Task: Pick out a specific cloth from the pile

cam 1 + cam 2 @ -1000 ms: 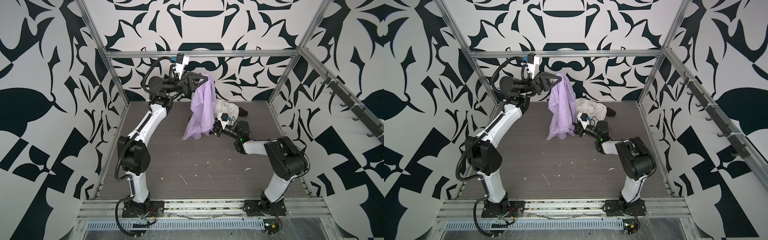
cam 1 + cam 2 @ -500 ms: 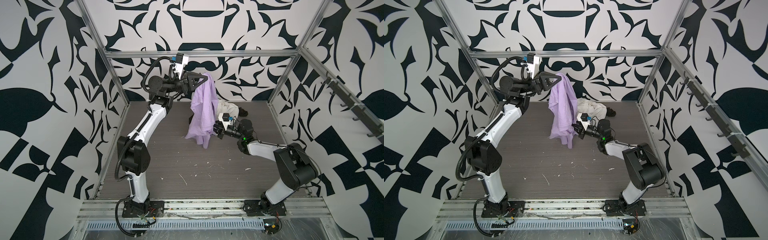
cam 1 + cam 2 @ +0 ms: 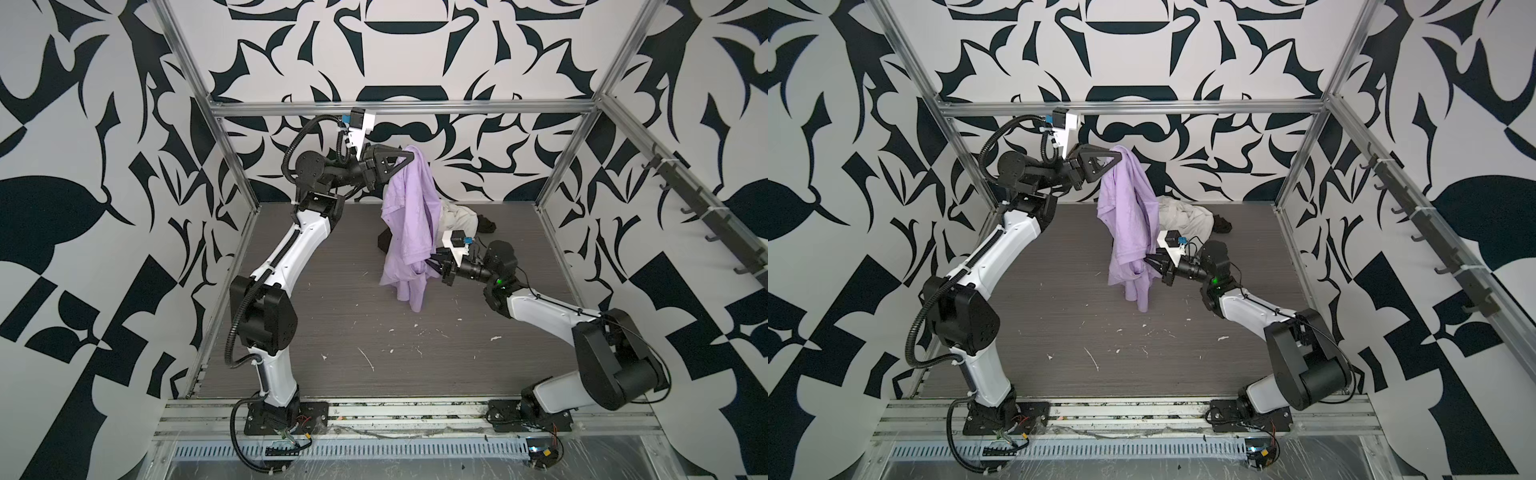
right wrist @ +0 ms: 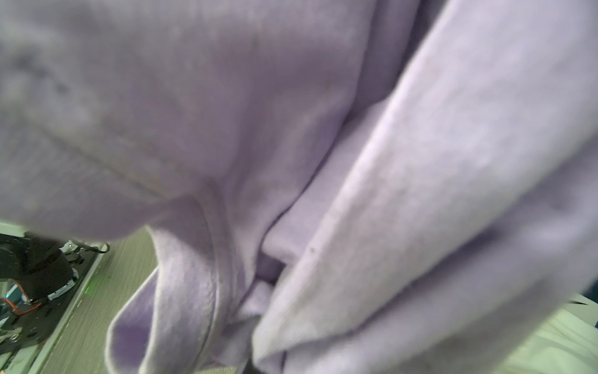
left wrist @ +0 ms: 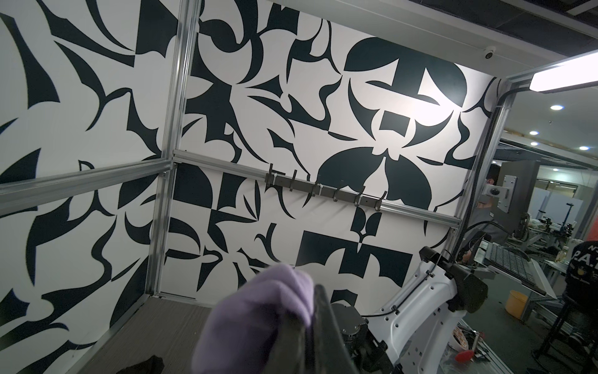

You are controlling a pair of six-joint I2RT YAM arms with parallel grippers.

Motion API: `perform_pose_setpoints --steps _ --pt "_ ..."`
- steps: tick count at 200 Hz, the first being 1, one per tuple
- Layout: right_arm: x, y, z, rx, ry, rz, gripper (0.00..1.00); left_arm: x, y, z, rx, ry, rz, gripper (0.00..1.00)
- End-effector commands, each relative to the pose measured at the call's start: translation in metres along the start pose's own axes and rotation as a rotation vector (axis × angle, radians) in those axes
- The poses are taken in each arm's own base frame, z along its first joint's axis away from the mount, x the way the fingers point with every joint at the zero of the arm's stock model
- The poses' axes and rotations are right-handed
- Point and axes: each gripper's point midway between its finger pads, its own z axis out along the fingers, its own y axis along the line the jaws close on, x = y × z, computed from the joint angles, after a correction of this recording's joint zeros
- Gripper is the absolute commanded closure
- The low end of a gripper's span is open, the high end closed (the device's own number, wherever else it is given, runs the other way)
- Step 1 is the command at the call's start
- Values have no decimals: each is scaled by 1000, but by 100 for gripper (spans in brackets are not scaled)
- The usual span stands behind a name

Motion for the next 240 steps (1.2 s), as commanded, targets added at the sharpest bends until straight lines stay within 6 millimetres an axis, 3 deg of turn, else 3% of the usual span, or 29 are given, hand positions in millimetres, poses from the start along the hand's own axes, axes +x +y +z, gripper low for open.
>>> perform_pose_setpoints --steps 1,93,146,177,180,186,240 --pt "-24 13 -6 -23 -48 -36 95 -19 -32 4 7 -30 81 100" --pt "-40 62 -26 -30 -11 -19 95 2 -64 1 -160 -44 71 100" --pt "-54 98 -49 -32 3 -40 95 13 -100 -2 -192 -49 44 100" --pt "-50 111 -64 -11 13 -40 95 35 -115 7 -213 -9 28 100" --pt "-48 111 -65 -8 16 -39 95 29 -127 5 -207 -22 47 100" --pt "-47 113 -68 -5 16 -39 95 30 -132 6 -206 -20 49 100" --pt "-35 116 -71 9 47 -16 94 62 -126 1 -242 2 2 100"
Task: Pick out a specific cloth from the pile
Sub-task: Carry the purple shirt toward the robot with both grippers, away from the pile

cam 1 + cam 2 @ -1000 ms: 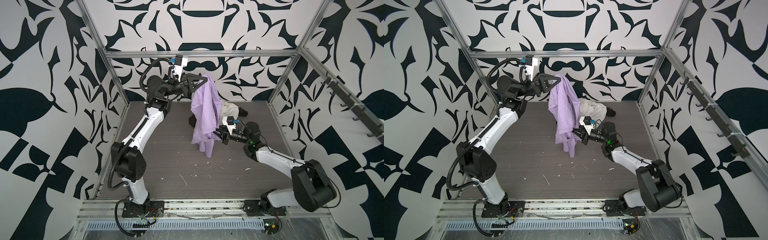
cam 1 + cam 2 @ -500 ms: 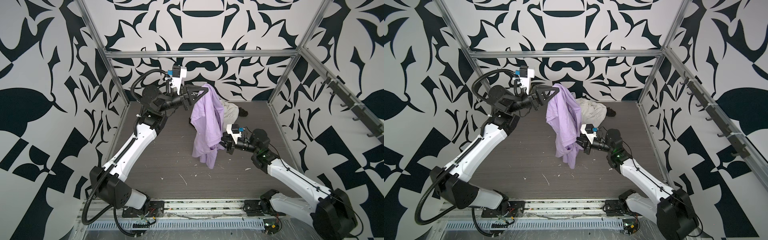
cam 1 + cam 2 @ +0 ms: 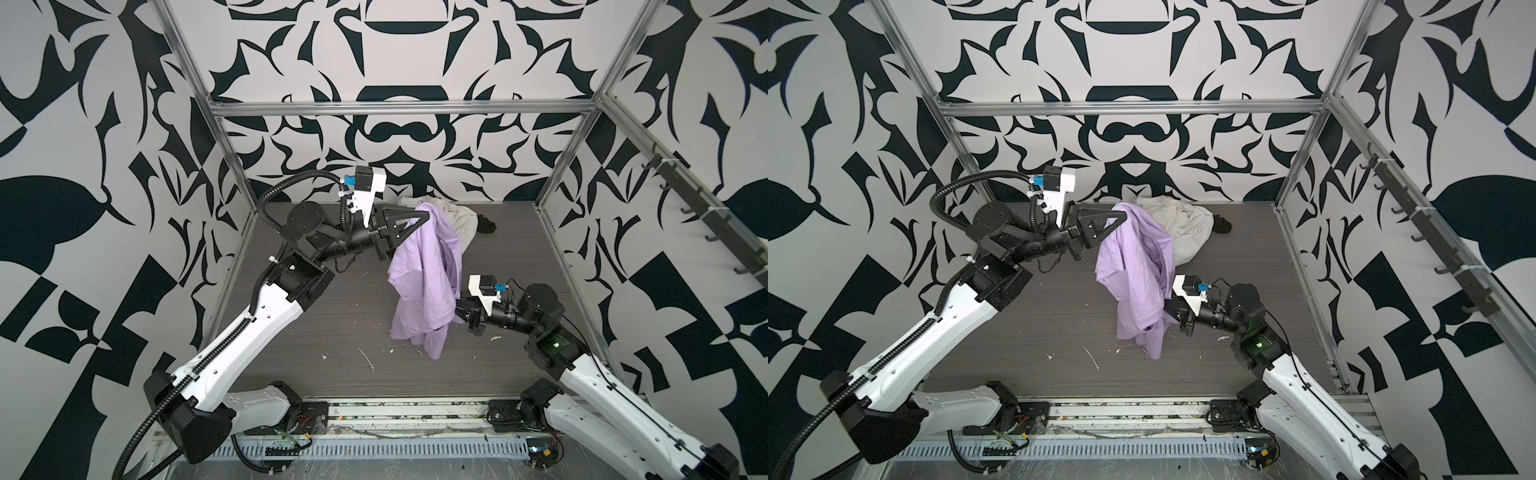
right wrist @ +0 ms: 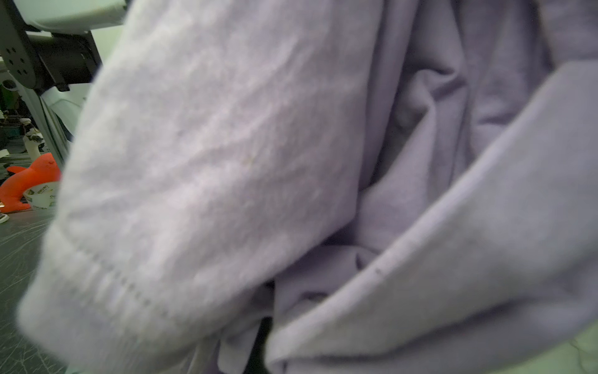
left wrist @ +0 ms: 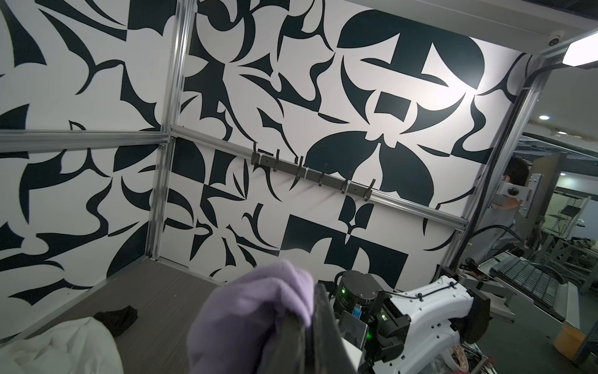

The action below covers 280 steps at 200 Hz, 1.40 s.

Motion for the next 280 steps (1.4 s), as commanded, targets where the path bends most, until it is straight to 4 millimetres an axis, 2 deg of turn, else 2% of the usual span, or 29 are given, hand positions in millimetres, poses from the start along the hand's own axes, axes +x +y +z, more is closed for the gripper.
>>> perform_pose_setpoints --steps 1,41,112,200,251,280 --pt "-5 -2 0 20 -4 -23 94 9 9 -4 -45 -5 7 100" --pt "11 -6 3 46 53 -9 92 29 17 -11 -91 39 18 100" --pt "42 -10 16 61 122 49 93 71 37 -43 -185 98 -5 100" --pt "84 -10 29 146 199 129 92 114 38 -65 -219 163 -77 100" --pt "113 -18 27 234 231 161 91 142 40 -74 -221 199 -174 100" --pt "127 -14 25 250 263 202 91 155 39 -82 -235 214 -211 100"
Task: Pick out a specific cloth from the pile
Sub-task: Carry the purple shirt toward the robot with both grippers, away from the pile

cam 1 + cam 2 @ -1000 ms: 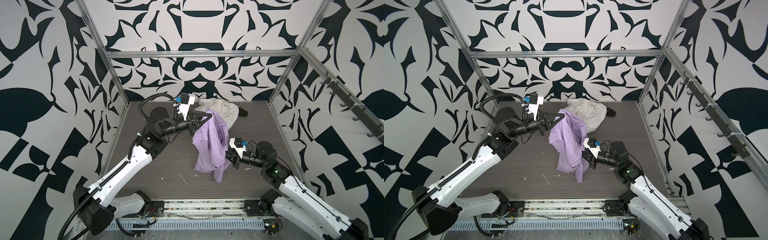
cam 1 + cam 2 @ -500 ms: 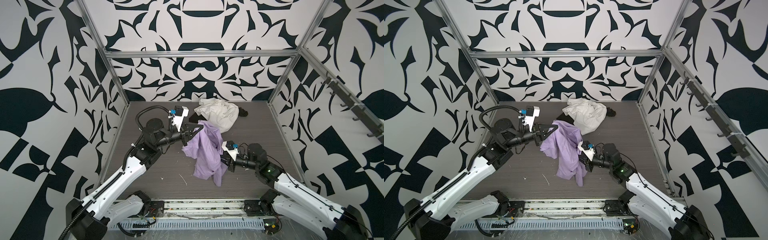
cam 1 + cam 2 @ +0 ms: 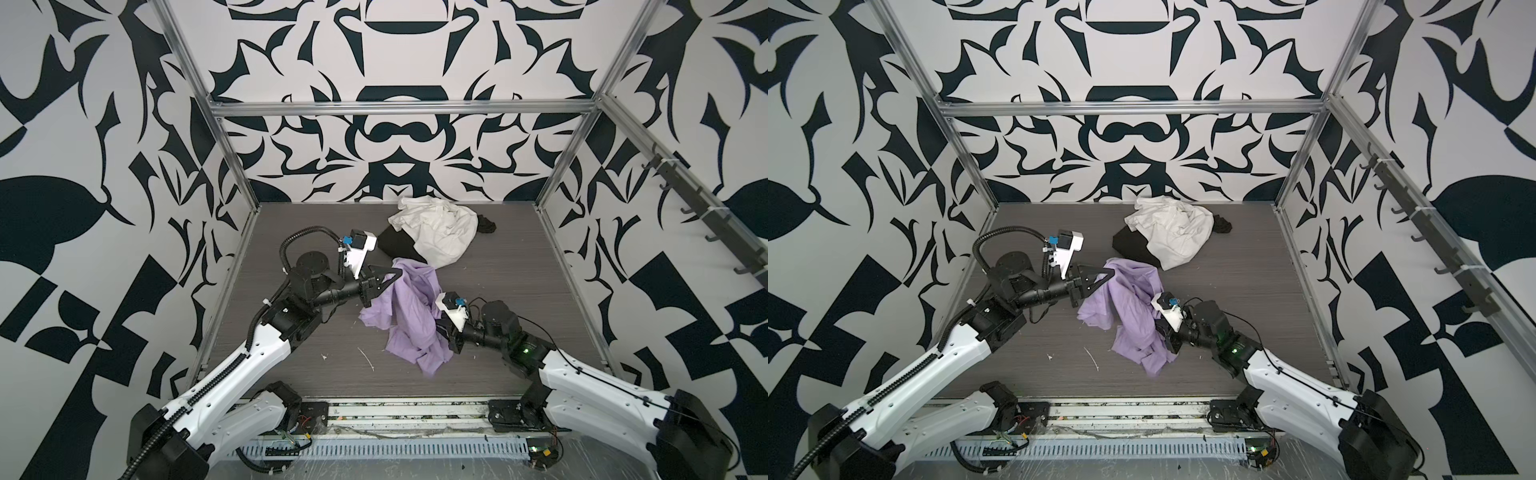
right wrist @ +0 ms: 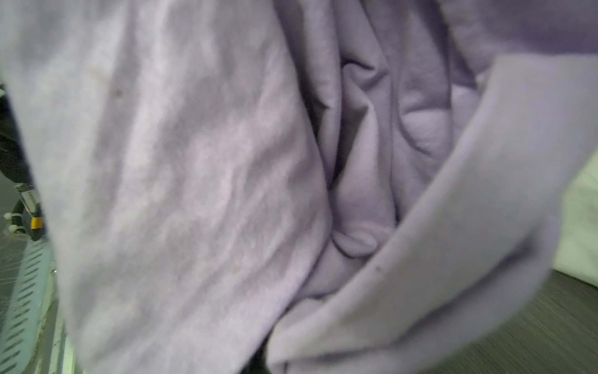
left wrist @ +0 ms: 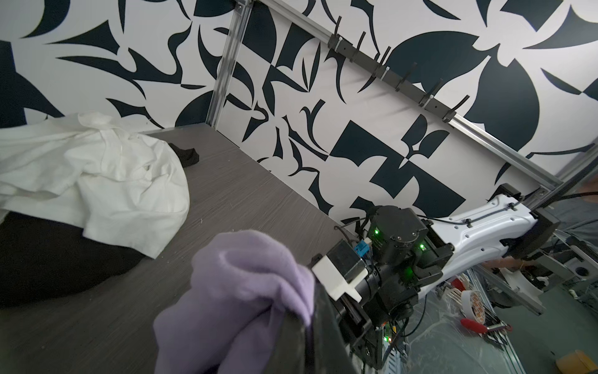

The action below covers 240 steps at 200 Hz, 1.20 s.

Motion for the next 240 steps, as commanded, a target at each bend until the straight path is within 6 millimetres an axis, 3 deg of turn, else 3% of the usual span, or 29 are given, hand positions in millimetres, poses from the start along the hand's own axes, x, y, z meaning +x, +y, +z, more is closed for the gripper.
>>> perform_pose_setpoints --steps 1,35,112,218,240 --pt "-13 -3 0 37 -61 20 91 0 -8 -8 20 -15 -15 100" --pt "5 5 2 41 -23 81 96 14 -5 -13 3 7 -43 100" --pt "47 24 13 32 80 154 94 48 8 -25 -45 25 -108 100" --pt "80 61 54 -101 158 139 78 74 23 -18 -43 47 -161 100" --pt "86 64 60 -115 166 151 68 74 23 -18 -50 54 -154 100"
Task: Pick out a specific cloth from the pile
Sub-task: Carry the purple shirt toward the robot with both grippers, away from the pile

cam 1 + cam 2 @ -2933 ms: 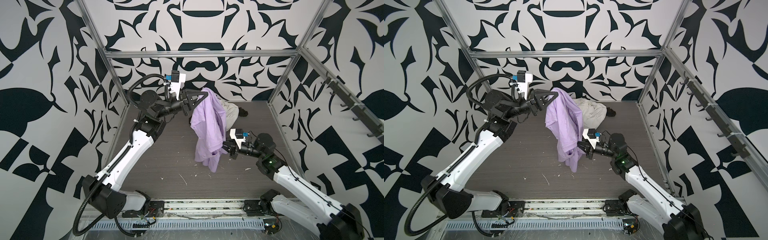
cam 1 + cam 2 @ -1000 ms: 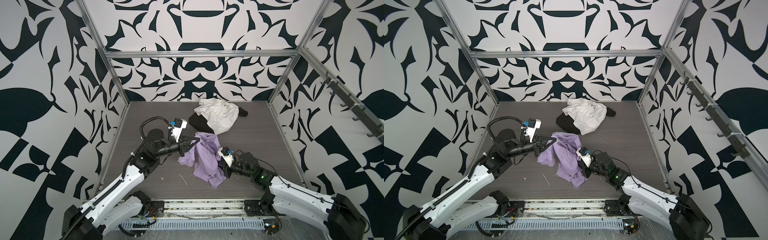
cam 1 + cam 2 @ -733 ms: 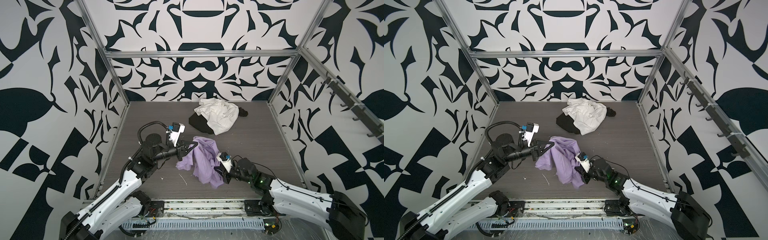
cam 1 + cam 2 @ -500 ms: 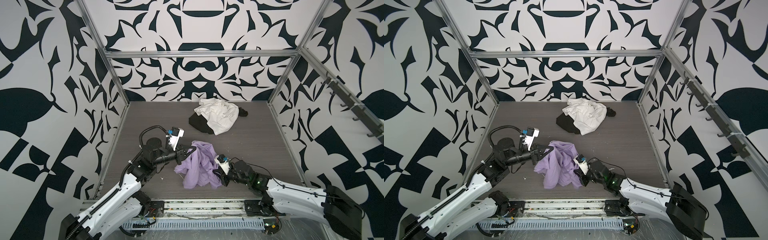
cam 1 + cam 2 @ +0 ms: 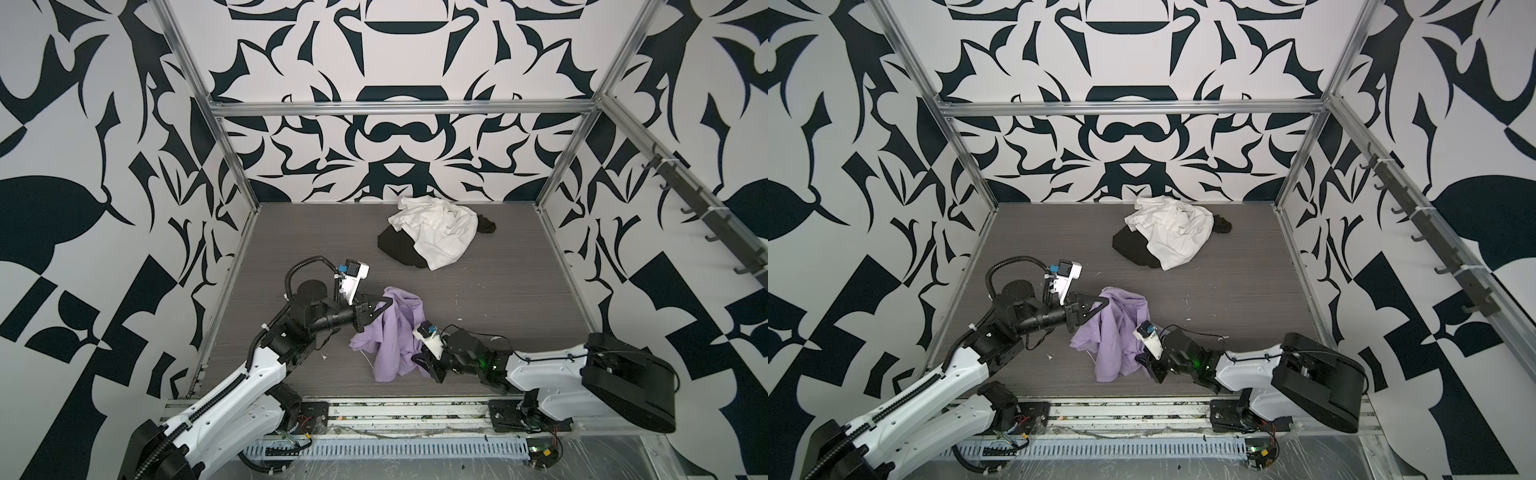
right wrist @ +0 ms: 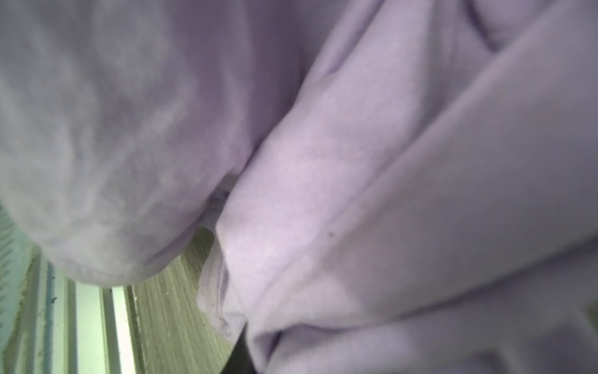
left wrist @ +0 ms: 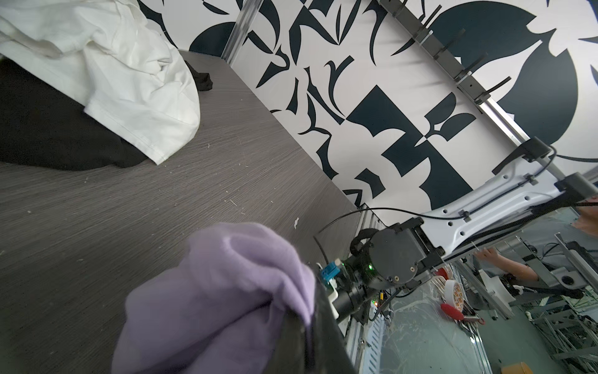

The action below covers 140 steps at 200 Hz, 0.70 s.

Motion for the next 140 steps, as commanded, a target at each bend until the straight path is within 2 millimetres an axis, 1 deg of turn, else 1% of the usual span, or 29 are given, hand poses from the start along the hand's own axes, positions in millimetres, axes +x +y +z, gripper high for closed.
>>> perform_pose_setpoints --steps 1,19,26,34,47,63,85,88,108,121,130,140 --pt "-19 12 7 -53 -62 3 68 -3 -3 0 9 -16 22 100" --pt "-18 13 8 -61 -54 8 60 -2 -1 -2 -4 -13 29 100" --pt "-18 12 6 -52 -58 14 56 -1 -1 -2 -8 -9 27 100" --pt "-15 5 1 -14 -64 39 50 -1 0 -2 -10 -8 27 100" --pt "-10 0 -7 12 -73 67 47 1 0 -2 -13 -5 21 100" --pt "-7 -2 -15 31 -58 108 46 1 0 -1 -4 -4 10 100" --pt "-19 0 -36 52 -62 152 44 -1 -2 1 2 3 12 100" --pt "-21 0 -40 58 -68 157 44 -1 -2 2 4 6 12 100" --pt "-18 -7 -60 106 -84 215 49 -2 -2 4 5 11 16 100" --pt "-19 -10 -72 127 -104 247 50 -4 -3 5 8 12 20 100" --pt "-25 -12 -80 142 -135 259 50 -6 -4 6 11 16 23 100" --pt "-33 -21 -88 195 -179 271 52 -7 -5 8 18 24 25 100"
